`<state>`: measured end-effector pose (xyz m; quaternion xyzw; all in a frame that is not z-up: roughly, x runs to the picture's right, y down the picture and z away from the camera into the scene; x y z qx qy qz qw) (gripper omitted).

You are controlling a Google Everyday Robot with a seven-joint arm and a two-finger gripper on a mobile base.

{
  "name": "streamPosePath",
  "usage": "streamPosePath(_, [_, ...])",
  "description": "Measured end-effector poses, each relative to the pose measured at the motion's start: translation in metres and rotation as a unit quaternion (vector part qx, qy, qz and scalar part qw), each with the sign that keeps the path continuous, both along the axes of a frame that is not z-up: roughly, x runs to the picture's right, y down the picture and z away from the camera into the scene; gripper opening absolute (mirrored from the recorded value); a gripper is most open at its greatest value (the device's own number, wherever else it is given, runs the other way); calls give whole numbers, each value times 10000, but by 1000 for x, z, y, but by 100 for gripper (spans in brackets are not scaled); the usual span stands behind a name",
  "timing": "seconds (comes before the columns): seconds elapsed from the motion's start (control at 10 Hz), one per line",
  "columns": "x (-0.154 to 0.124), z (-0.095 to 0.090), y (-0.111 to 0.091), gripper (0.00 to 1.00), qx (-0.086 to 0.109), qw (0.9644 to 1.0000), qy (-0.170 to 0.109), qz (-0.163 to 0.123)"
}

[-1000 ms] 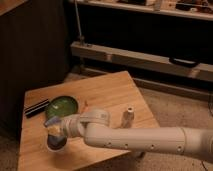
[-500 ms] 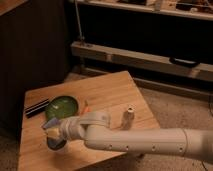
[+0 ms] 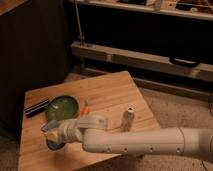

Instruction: Place the white sponge in the ceramic cup

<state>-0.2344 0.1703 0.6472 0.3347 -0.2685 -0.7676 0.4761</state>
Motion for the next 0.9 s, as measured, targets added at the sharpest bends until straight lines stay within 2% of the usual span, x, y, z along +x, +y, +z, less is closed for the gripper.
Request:
streamPosePath(0.3, [1,3,3,54,41,10000,58,-15])
streamPosePath(0.7, [3,8,13,55,-7,9999,110,-19])
streamPosePath(0.9, [3,9,17,70,-49,9999,110,-50])
